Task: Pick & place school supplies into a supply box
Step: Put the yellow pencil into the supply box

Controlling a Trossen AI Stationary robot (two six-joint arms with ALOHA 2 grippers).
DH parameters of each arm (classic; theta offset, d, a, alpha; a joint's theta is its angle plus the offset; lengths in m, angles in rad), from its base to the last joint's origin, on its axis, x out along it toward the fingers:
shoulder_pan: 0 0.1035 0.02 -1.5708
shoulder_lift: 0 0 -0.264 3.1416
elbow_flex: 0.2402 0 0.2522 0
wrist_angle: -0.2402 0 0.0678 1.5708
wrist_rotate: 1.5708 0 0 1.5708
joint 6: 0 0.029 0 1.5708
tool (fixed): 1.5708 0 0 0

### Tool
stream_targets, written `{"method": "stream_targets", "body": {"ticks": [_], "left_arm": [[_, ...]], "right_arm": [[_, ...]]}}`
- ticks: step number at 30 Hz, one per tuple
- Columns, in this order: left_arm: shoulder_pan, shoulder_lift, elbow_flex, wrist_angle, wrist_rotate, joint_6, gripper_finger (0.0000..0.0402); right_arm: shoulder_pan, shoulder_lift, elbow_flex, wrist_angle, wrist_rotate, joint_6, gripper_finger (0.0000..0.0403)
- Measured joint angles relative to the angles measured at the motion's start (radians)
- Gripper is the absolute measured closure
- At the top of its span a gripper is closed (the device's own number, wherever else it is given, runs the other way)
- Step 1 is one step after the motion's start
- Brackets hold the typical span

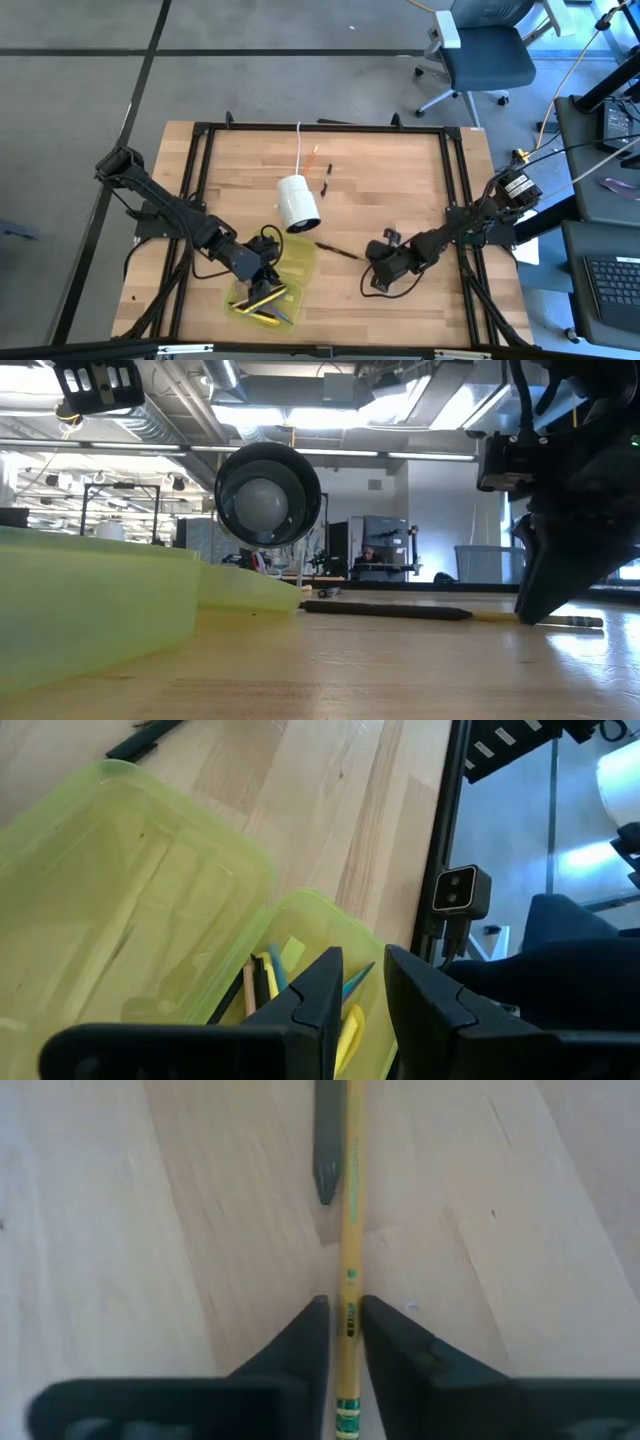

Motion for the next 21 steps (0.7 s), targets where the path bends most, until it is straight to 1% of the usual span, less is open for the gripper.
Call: {"method": "stream_targets", "body": {"ticks": [3,6,8,11,12,14,18,21], "left_arm": [[0.000,0.000,0.000,0.000,0.001,0.000,0.0329],[0.000,0.000,0.000,0.000,0.002,0.000,0.0329],[0.000,0.000,0.000,0.000,0.002,0.000,0.0329],[0.000,0.000,0.000,0.000,0.003,0.000,0.0329],[0.000,0.000,0.000,-0.001,0.004,0.000,0.0329],[-0.001,0.000,0.000,-0.001,0.008,0.000,0.0329],[-0.002,0.000,0.000,-0.001,0.007,0.004,0.0329],[-0.002,0.000,0.000,-0.001,0.005,0.008,0.0329]], "right_arm": [[0.000,0.000,0.000,0.008,0.002,-0.013,0.0302],[-0.001,-0.003,-0.001,0.024,0.035,-0.010,0.0271],[0.003,-0.019,-0.001,0.051,0.068,-0.008,0.0258],[0.033,-0.063,0.001,0.058,0.148,-0.002,0.0250],[0.050,-0.082,0.001,0.056,0.183,0.006,0.0249],[0.101,-0.119,0.003,0.053,0.288,0.007,0.0249],[0.236,-0.150,-0.004,0.027,0.557,0.010,0.0252],[0.325,-0.151,-0.037,0.034,0.656,0.053,0.0255]]}}
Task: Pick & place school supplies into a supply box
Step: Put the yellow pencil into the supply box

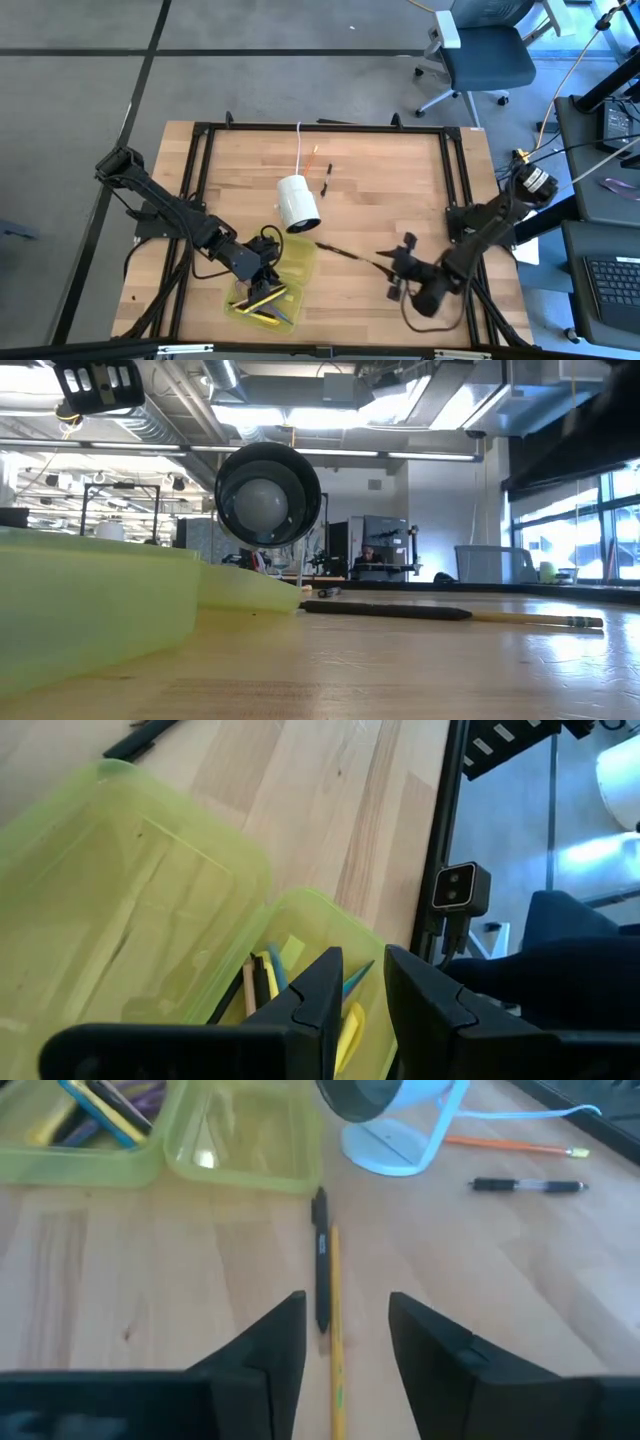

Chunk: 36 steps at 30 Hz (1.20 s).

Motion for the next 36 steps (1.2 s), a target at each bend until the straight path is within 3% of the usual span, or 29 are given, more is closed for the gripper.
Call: {"method": "stream_targets", "body": {"ticks": [7,15,22,31,36], "left_arm": [[0.016,0.000,0.000,0.000,-0.003,0.004,0.0329],[0.035,0.000,0.000,0.001,-0.014,0.009,0.0329],[0.035,0.000,0.000,0.001,-0.018,0.008,0.0329],[0.035,0.000,0.000,0.001,-0.060,0.008,0.0329],[0.046,0.000,0.000,0.001,-0.071,0.008,0.0329]], "right_arm": [[0.067,0.003,-0.169,0.165,0.059,0.118,0.0256],[0.069,0.003,-0.358,0.544,0.056,0.026,0.0256],[0.069,0.047,-0.375,0.625,0.045,-0.043,0.0256],[0.059,0.226,-0.374,0.838,0.050,-0.051,0.0256],[0.043,0.317,-0.340,0.852,0.049,-0.041,0.0256]]}}
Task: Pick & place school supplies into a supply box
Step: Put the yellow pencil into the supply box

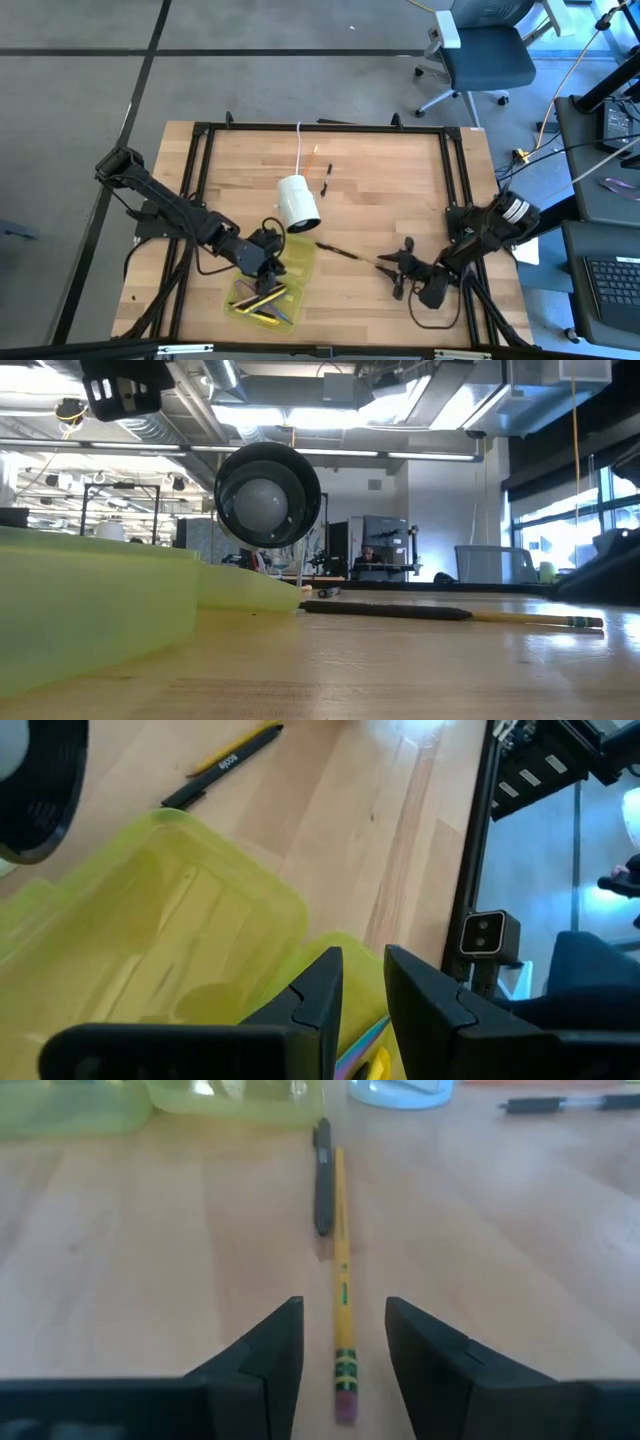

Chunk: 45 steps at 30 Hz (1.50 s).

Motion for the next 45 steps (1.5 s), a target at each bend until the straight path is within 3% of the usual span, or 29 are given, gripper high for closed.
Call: {"method": "stream_targets", "body": {"ticks": [11,15,20,24,29,38,45], "left_arm": [[0.007,0.000,0.000,0.002,0.007,-0.007,0.0329],[0.007,0.000,0.000,0.003,0.006,-0.008,0.0329],[0.007,0.000,0.000,0.004,0.006,-0.008,0.0329],[0.007,0.000,0.000,0.004,0.006,-0.008,0.0329],[0.007,0.000,0.000,0.004,0.006,-0.009,0.0329],[0.007,0.000,0.000,0.004,0.005,-0.009,0.0329],[0.007,0.000,0.000,0.004,0.005,-0.009,0.0329]], "right_arm": [[-0.030,0.120,0.034,0.012,0.023,0.140,0.0256],[-0.030,0.122,0.045,0.018,0.045,0.123,0.0256],[-0.035,0.122,0.057,0.020,0.006,-0.055,0.0256],[-0.038,0.120,0.056,-0.010,-0.022,-0.015,0.0258],[-0.038,0.117,0.058,-0.076,-0.017,0.118,0.0288],[-0.037,0.119,0.056,-0.092,-0.002,0.078,0.0375],[-0.036,0.115,0.053,-0.059,0.021,0.163,0.0377]]}}
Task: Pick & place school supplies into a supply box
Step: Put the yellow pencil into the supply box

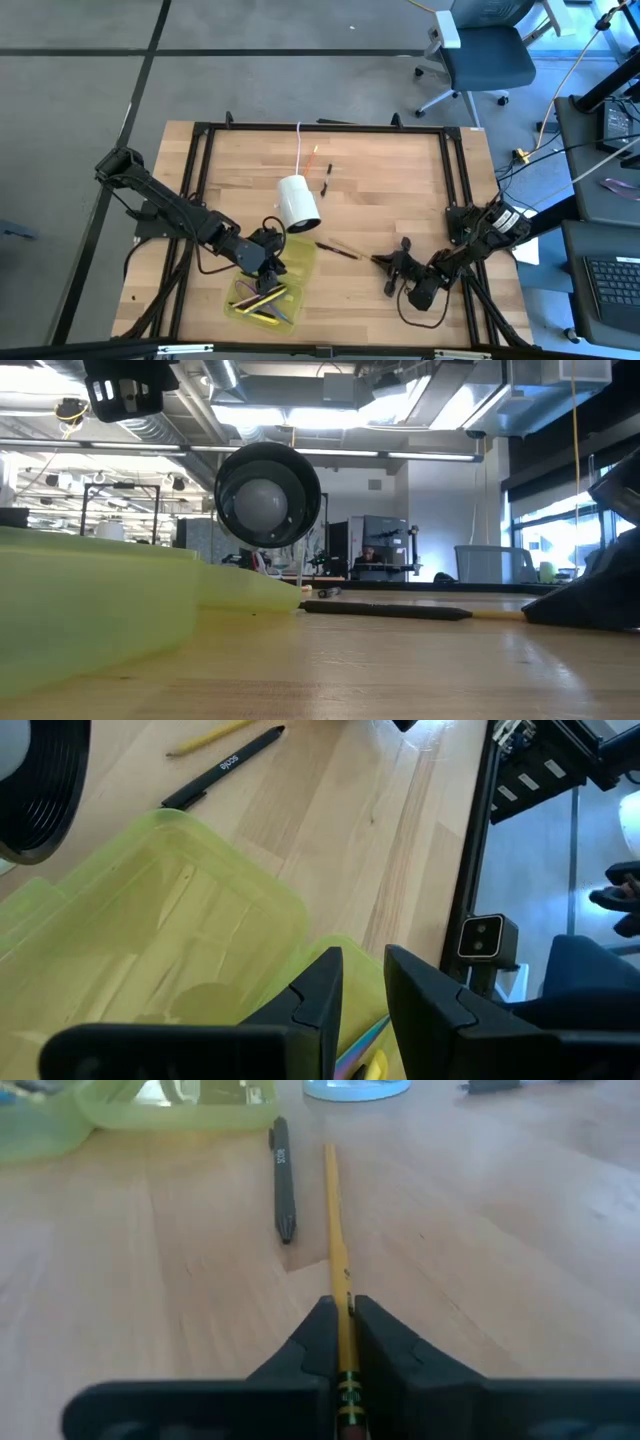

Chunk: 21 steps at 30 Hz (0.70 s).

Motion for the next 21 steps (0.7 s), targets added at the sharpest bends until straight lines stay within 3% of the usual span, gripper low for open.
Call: {"method": "stream_targets", "body": {"ticks": [7,13,18,21], "left_arm": [[0.000,0.000,0.000,0.000,0.004,0.000,0.0329],[0.000,0.000,0.000,0.080,0.079,0.094,0.0329],[0.000,0.000,0.000,0.125,0.090,0.137,0.0329],[0.001,0.000,0.000,0.130,0.087,0.163,0.0329]], "right_arm": [[0.001,-0.106,-0.003,-0.005,-0.034,0.003,0.0377],[0.000,-0.260,-0.001,-0.029,-0.166,-0.064,0.0377],[-0.005,-0.408,0.008,-0.067,-0.168,-0.102,0.0377],[-0.032,-0.456,0.074,-0.099,-0.259,-0.197,0.0377]]}}
